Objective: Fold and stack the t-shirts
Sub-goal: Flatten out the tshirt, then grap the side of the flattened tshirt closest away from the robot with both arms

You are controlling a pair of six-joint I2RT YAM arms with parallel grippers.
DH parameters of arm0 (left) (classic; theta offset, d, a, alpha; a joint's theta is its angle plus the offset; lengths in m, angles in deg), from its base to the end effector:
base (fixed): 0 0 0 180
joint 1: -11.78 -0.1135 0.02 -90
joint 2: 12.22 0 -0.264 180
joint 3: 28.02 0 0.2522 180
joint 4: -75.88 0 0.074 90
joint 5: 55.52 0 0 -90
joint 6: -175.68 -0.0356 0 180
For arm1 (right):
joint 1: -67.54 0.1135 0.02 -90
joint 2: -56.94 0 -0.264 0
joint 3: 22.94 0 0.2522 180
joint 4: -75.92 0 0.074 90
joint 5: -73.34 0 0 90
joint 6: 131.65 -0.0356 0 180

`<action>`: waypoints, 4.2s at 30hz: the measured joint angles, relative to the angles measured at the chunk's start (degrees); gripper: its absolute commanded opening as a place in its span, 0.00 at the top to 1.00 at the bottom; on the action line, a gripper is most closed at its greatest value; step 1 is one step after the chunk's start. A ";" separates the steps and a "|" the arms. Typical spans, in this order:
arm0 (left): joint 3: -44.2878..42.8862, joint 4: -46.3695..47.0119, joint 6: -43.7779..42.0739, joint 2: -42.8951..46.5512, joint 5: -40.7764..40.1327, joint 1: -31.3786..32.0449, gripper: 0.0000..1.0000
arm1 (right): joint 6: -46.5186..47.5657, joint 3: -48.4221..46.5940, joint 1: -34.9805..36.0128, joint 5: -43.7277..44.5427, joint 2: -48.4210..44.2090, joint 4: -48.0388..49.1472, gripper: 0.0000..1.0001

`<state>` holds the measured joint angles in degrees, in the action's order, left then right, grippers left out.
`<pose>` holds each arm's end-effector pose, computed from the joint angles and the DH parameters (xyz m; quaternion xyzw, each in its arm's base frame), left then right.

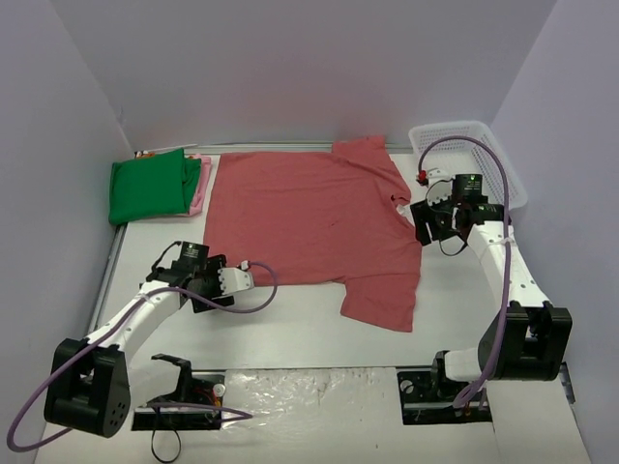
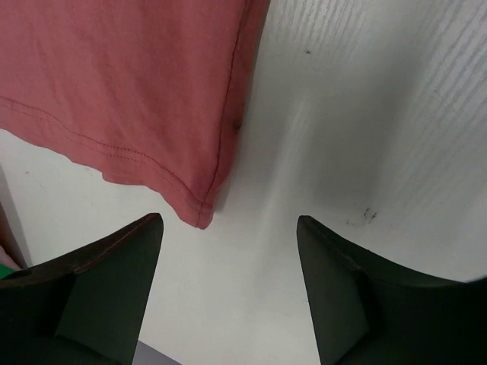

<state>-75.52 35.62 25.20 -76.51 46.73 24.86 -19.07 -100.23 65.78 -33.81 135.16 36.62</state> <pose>0.1990 -0.0540 0.1872 0.5951 0.7456 0.0197 0.2993 0.3009 0.0013 0.2981 -0.2238 0.8709 0.0445 0.4353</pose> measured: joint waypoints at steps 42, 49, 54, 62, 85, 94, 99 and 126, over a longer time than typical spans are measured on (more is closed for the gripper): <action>-25.11 -3.85 18.34 -24.57 12.79 -7.69 0.98 | 24.39 3.04 25.14 3.87 7.19 -34.34 0.69; -25.86 -2.80 22.62 -25.40 13.38 -7.69 0.98 | 25.88 4.96 31.93 5.22 9.73 -35.74 0.67; -25.86 -2.75 23.67 -26.14 13.03 -8.02 0.98 | 26.67 5.18 32.70 6.51 13.99 -35.71 0.62; -25.83 -1.99 24.35 -26.25 12.92 -8.79 0.98 | 26.45 7.04 34.45 6.80 21.57 -32.70 0.48; -22.67 0.07 24.41 -26.77 12.74 -8.98 0.98 | 10.43 3.17 41.38 18.88 30.36 -24.28 0.63; -21.79 0.79 23.85 -25.57 12.83 -9.09 0.98 | 7.63 2.64 42.32 25.33 32.09 -22.67 1.00; -21.75 -0.68 23.21 -22.03 13.27 -9.09 0.98 | 9.01 2.49 41.48 24.09 31.63 -23.15 1.00; -12.41 -12.85 17.66 7.32 11.87 -5.90 0.98 | 15.04 -8.55 29.64 6.69 2.10 -38.18 1.00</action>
<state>-87.94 22.76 42.86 -69.19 58.60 18.96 -4.03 -108.77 95.42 -27.12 137.25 -1.57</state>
